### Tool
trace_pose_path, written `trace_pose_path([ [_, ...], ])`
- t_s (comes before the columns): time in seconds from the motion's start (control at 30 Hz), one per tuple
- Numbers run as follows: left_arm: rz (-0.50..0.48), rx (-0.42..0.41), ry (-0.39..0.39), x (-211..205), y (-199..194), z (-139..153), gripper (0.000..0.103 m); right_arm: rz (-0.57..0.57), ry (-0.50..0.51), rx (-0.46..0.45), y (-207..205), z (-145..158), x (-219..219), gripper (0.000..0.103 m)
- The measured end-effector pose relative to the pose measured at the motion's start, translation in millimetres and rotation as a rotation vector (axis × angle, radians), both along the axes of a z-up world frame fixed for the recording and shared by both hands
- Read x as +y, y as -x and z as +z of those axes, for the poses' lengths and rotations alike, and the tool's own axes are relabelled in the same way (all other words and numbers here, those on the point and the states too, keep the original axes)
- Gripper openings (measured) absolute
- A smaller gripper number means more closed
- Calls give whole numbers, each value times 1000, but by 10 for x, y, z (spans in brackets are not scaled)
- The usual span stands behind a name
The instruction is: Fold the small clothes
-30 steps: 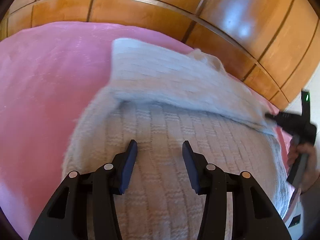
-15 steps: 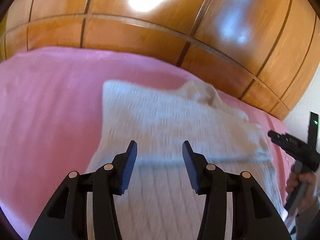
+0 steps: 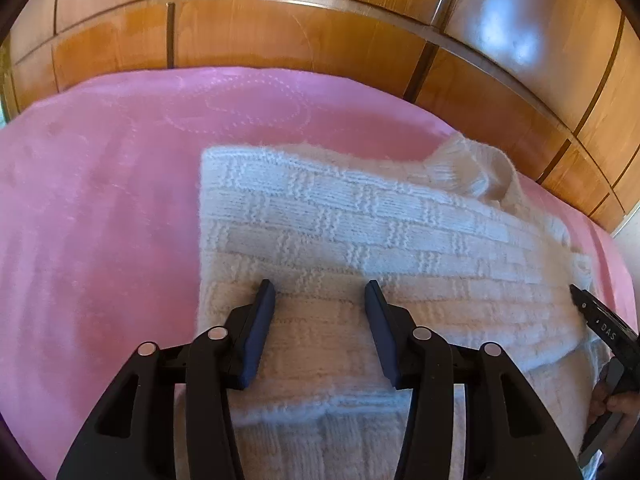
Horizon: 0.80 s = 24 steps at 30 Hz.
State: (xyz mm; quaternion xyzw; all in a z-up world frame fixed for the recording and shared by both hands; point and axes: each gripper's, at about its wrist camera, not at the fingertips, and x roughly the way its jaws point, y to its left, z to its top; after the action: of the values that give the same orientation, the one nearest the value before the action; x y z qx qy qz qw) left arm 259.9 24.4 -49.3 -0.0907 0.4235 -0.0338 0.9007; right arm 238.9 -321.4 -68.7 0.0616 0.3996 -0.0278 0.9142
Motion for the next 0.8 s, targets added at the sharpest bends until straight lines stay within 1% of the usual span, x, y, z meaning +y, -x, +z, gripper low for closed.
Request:
trace_pose_path([
  [0.03,1,2,-3,-6,52,31,46,-2,-1,-1,11,20,1,58],
  [0.07,1,-1,-10,-12,139,78,46,-3,1,-2,35,39,12,65],
  [0.1,0,-8,-16,-19,217,114,49,3,0,-3,78,75,19,79],
  [0.13,-5,-19,-21,-20,293,149,53,8,-2,-4,114,94,32,85],
  [0.17,-12,-38,-24,-13,414,191,58,17,-5,-5,182,120,55,88],
  [0.27,-24,-59,-38,7,640,247,59,42,-16,-4,397,167,108,88],
  [0.3,-29,-63,-41,19,722,255,59,47,-18,-3,444,193,121,90],
  [0.4,-48,-70,-62,36,933,260,59,58,-44,19,639,249,83,91],
  [0.53,-55,-75,-75,89,1120,260,59,30,-39,36,927,310,-35,91],
  [0.67,-53,-69,-75,150,1272,232,59,9,-79,61,1147,272,-221,91],
  [0.8,-47,-64,-77,211,1401,199,59,21,-126,85,1352,203,-276,91],
])
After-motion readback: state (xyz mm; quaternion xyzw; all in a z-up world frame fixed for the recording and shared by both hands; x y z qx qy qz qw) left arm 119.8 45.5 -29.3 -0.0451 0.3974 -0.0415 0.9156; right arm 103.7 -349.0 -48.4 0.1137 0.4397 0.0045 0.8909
